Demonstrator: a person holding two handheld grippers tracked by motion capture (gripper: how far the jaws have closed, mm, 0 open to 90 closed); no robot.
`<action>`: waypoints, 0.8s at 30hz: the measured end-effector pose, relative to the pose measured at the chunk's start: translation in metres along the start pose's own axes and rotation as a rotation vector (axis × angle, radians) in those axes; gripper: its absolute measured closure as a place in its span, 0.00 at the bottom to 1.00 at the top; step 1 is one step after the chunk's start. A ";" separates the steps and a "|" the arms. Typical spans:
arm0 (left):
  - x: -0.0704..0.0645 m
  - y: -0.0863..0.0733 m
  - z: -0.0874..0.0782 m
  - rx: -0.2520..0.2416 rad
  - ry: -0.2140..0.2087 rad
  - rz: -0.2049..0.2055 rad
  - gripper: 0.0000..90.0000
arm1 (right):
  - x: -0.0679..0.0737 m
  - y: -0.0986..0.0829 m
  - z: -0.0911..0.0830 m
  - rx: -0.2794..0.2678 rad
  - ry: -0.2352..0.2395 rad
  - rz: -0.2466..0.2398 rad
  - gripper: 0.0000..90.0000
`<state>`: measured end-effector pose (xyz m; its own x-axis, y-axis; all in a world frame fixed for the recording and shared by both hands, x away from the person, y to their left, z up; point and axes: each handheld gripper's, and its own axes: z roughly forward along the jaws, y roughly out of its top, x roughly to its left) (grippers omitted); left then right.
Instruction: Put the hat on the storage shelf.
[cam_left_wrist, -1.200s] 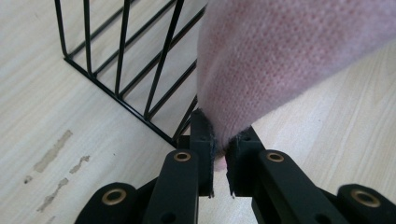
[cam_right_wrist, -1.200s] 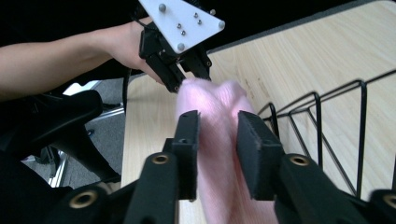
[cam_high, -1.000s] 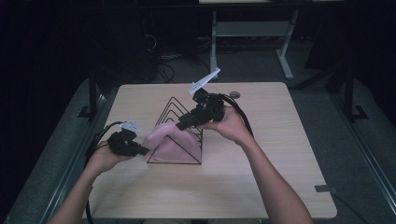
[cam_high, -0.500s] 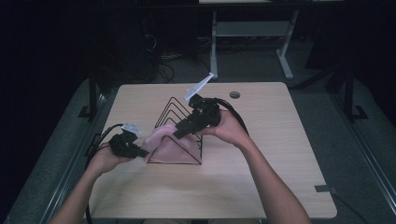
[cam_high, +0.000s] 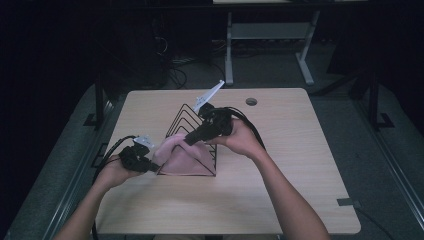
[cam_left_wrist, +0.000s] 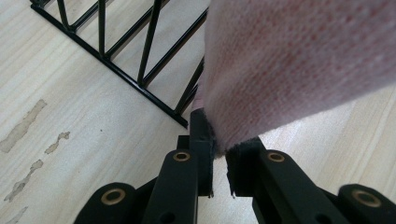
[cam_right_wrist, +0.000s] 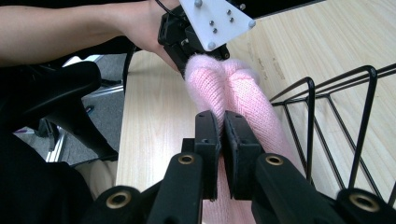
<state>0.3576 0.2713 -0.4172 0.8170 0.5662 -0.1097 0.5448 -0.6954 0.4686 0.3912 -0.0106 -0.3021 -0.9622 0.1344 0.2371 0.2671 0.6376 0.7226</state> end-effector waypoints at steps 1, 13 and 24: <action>0.000 0.000 0.000 0.000 0.001 0.000 0.91 | 0.000 0.000 0.000 -0.001 -0.002 -0.002 0.93; 0.001 0.000 -0.007 -0.008 -0.008 -0.013 0.76 | -0.006 -0.004 -0.011 -0.054 0.018 0.019 0.78; -0.002 0.008 -0.017 -0.014 -0.002 -0.004 0.67 | -0.018 -0.019 -0.036 -0.023 -0.092 0.066 0.58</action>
<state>0.3574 0.2727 -0.3984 0.8152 0.5681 -0.1129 0.5453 -0.6870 0.4804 0.4058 -0.0523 -0.2966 -0.9429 0.2453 0.2253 0.3306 0.6072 0.7225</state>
